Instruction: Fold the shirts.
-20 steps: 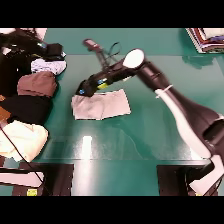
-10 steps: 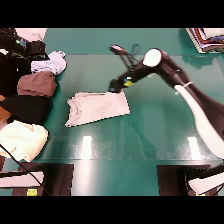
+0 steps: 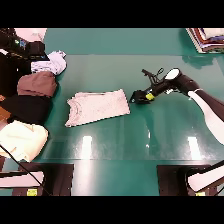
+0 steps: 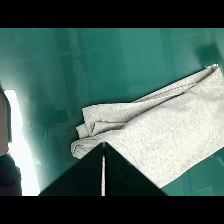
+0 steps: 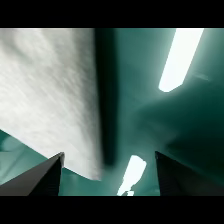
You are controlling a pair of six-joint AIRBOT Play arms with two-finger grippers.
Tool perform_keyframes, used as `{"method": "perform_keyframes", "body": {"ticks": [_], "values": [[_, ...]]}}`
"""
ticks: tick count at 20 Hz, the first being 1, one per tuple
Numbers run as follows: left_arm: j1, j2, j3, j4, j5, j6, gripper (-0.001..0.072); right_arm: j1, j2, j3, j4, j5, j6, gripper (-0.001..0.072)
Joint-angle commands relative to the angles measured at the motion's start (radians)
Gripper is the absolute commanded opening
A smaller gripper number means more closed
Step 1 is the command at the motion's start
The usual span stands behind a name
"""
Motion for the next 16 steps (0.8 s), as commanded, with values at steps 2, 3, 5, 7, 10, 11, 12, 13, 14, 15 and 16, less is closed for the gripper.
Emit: {"method": "perform_keyframes", "body": {"ticks": [2,3,5,7,10,11,12,13,14,15,16], "values": [[0.001,0.000,0.000,-0.001,0.008,0.000,0.0023,0.083,-0.144,0.110,0.157,0.002,-0.027,0.0585],[0.001,0.000,0.000,-0.003,0.010,0.000,0.0022,0.113,-0.172,0.153,0.171,-0.001,-0.027,0.0573],[0.001,0.000,0.000,-0.008,0.009,0.000,0.0023,0.160,-0.216,0.227,0.183,-0.014,-0.027,0.0443],[0.001,0.000,0.000,-0.016,0.008,-0.002,0.0023,0.187,-0.245,0.282,0.180,-0.031,-0.027,0.0249],[-0.015,0.000,0.000,-0.039,0.000,-0.001,0.0022,0.186,-0.248,0.322,0.175,-0.054,-0.031,0.0012],[-0.037,0.000,0.000,-0.036,-0.001,-0.001,0.0022,0.171,-0.237,0.325,0.174,-0.056,-0.036,0.0012],[-0.063,0.000,0.000,-0.035,0.000,-0.001,0.0022,0.147,-0.214,0.319,0.168,-0.058,-0.038,0.0011],[-0.097,0.000,0.000,-0.035,0.001,0.000,0.0022,0.117,-0.183,0.306,0.148,-0.062,-0.037,0.0012],[-0.134,0.000,0.000,-0.032,0.006,0.000,0.0022,0.074,-0.137,0.277,0.128,-0.072,-0.037,0.0012],[-0.166,0.000,0.000,-0.032,0.015,0.000,0.0022,0.027,-0.084,0.239,0.105,-0.087,-0.036,0.0012],[-0.196,0.000,0.000,-0.032,0.024,0.000,0.0022,-0.029,-0.024,0.190,0.085,-0.106,-0.036,0.0012]]}}
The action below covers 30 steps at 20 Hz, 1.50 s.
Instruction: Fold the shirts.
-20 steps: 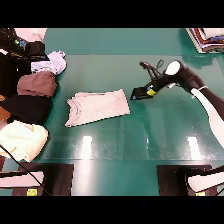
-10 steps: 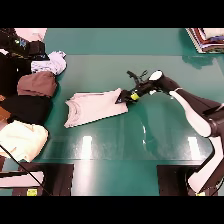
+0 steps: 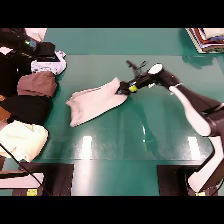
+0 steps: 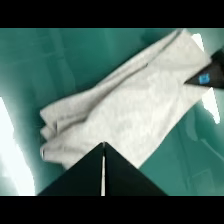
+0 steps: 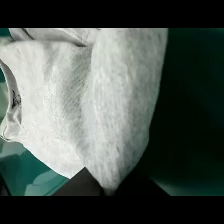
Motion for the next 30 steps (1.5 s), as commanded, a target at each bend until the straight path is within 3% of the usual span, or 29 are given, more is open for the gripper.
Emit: {"method": "perform_keyframes", "body": {"ticks": [1,7,13,17,23,24,25,26,30], "values": [[-0.102,0.000,0.000,0.000,0.025,0.001,0.0022,-0.167,0.173,-0.122,-0.066,-0.057,0.002,0.0012],[-0.220,0.000,0.000,0.000,0.082,0.000,0.0023,-0.698,0.547,-0.469,-0.173,-0.142,0.002,0.0012],[-0.283,0.000,0.000,-0.001,0.172,-0.001,0.0022,-1.206,0.760,-0.737,-0.176,-0.287,0.061,0.0012],[-0.290,0.000,0.000,-0.001,0.192,-0.002,0.0022,-1.372,0.820,-0.867,-0.187,-0.304,0.067,0.0012],[-0.290,0.000,0.000,-0.001,0.188,-0.001,0.0023,-1.395,0.908,-0.978,-0.220,-0.320,0.087,0.0017],[-0.290,0.000,0.000,-0.001,0.185,0.000,0.0023,-1.395,0.919,-0.967,-0.268,-0.309,0.087,0.0127],[-0.290,0.000,0.000,-0.001,0.183,0.000,0.0022,-1.395,0.927,-0.946,-0.334,-0.290,0.087,0.0388],[-0.290,0.000,0.000,-0.001,0.183,0.000,0.0023,-1.395,0.933,-0.917,-0.421,-0.261,0.087,0.0561],[-0.290,0.000,0.000,-0.001,0.183,0.000,0.0023,-1.395,0.934,-0.758,-0.739,-0.092,0.089,0.0576]]}}
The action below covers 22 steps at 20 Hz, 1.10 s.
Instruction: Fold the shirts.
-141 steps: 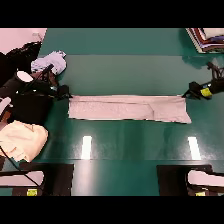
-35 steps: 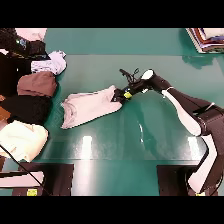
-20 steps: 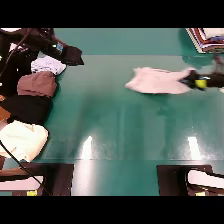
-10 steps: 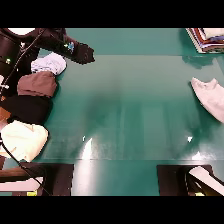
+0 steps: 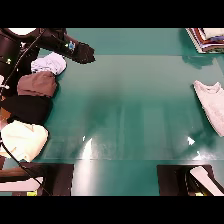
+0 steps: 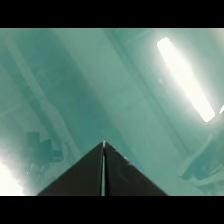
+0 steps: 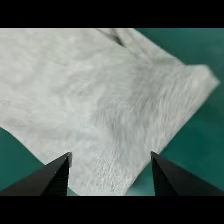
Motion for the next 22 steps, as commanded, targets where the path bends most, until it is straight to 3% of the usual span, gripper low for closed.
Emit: {"method": "perform_keyframes", "body": {"ticks": [1,4,7,14,15,16,18,22], "values": [[0.000,0.000,0.000,0.000,-0.001,0.000,0.0023,-0.002,0.008,0.123,-0.224,0.133,0.003,0.0576],[0.000,0.000,0.000,0.000,0.006,0.001,0.0023,0.045,0.008,0.196,0.001,0.147,0.005,0.0576],[0.000,0.000,0.000,0.000,-0.002,0.000,0.0023,0.223,0.008,0.225,0.192,0.161,0.004,0.0576],[0.000,0.000,0.000,0.000,0.010,0.000,0.0023,0.788,0.008,0.238,0.193,0.106,0.004,0.0574],[0.000,0.000,0.000,0.000,0.010,0.000,0.0023,0.845,0.008,0.238,0.193,0.087,0.003,0.0538],[0.000,0.000,0.000,0.000,0.010,0.000,0.0023,0.890,0.008,0.238,0.193,0.072,0.003,0.0427],[0.000,0.000,0.000,0.000,0.010,0.000,0.0023,0.955,0.008,0.238,0.193,0.064,0.002,0.0035],[0.000,0.000,0.000,0.000,0.010,0.000,0.0023,0.999,0.008,0.238,0.194,0.076,0.002,0.0014]]}}
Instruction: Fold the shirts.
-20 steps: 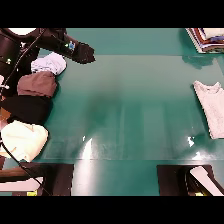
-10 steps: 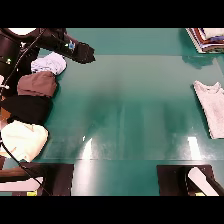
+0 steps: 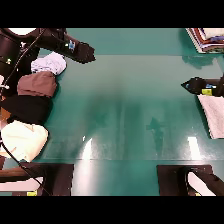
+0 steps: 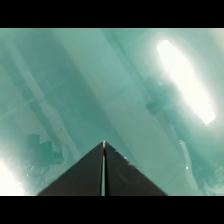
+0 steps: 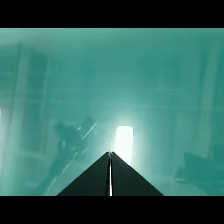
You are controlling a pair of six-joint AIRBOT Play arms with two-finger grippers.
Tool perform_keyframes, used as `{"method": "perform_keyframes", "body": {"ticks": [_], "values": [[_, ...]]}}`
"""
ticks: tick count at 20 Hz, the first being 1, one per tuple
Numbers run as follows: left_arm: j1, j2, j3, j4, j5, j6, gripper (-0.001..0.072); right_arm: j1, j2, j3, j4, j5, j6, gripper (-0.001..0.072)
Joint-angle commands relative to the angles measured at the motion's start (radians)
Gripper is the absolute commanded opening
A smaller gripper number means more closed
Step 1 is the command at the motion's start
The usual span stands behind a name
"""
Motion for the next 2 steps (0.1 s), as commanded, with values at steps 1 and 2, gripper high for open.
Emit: {"method": "perform_keyframes", "body": {"ticks": [1,2], "values": [[0.000,0.000,0.000,0.000,0.000,0.000,0.0023,0.051,0.000,0.001,0.002,0.002,-0.001,0.0014],[0.000,0.000,0.000,0.000,0.000,0.000,0.0023,0.050,0.000,0.001,0.002,0.011,-0.001,0.0014]]}}
